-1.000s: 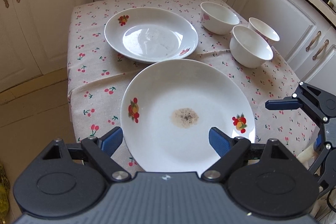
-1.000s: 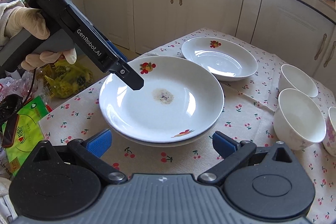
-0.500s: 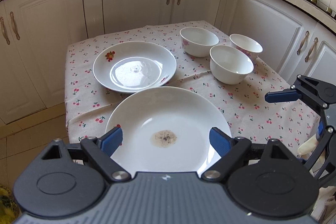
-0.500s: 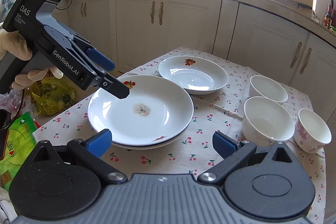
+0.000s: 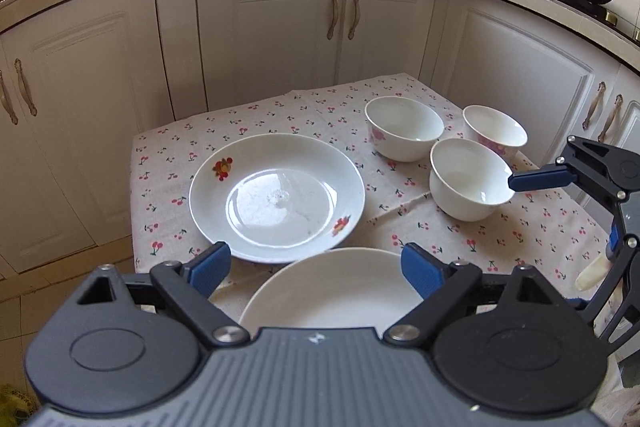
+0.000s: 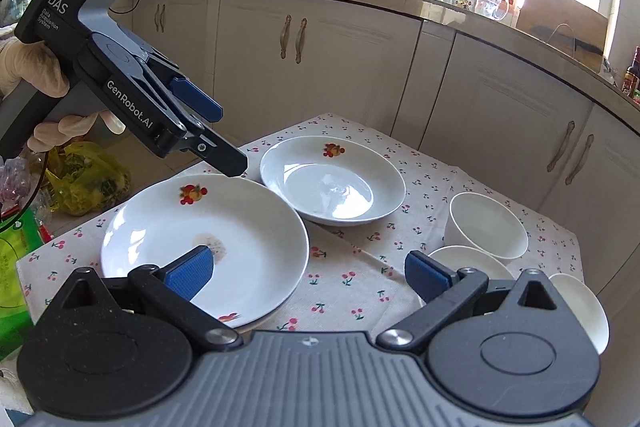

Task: Organize plates and bowls
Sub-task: 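Open both tools and move them toward the next white fruit-decal plate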

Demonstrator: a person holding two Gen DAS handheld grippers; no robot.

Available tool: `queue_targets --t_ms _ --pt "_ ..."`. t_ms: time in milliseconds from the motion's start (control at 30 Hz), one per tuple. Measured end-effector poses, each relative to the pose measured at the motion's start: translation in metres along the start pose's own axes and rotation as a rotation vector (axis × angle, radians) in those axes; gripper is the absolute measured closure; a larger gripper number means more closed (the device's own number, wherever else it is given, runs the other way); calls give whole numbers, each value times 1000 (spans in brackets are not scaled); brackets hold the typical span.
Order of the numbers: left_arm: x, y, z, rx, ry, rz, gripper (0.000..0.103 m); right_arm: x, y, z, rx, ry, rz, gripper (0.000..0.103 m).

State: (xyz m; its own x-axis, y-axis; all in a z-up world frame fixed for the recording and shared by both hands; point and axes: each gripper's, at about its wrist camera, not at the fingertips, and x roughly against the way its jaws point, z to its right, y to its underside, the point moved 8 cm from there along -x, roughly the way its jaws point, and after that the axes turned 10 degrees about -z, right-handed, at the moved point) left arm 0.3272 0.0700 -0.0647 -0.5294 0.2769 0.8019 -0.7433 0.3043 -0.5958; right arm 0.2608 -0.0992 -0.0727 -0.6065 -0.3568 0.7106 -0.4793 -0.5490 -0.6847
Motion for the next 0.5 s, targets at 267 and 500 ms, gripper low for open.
queue_targets --t_ms 267,500 --pt "-35 -33 -35 28 -6 -19 11 -37 -20 32 28 -9 -44 0" --pt "-71 -49 -63 78 -1 -57 11 -80 -31 53 68 -32 -110 0"
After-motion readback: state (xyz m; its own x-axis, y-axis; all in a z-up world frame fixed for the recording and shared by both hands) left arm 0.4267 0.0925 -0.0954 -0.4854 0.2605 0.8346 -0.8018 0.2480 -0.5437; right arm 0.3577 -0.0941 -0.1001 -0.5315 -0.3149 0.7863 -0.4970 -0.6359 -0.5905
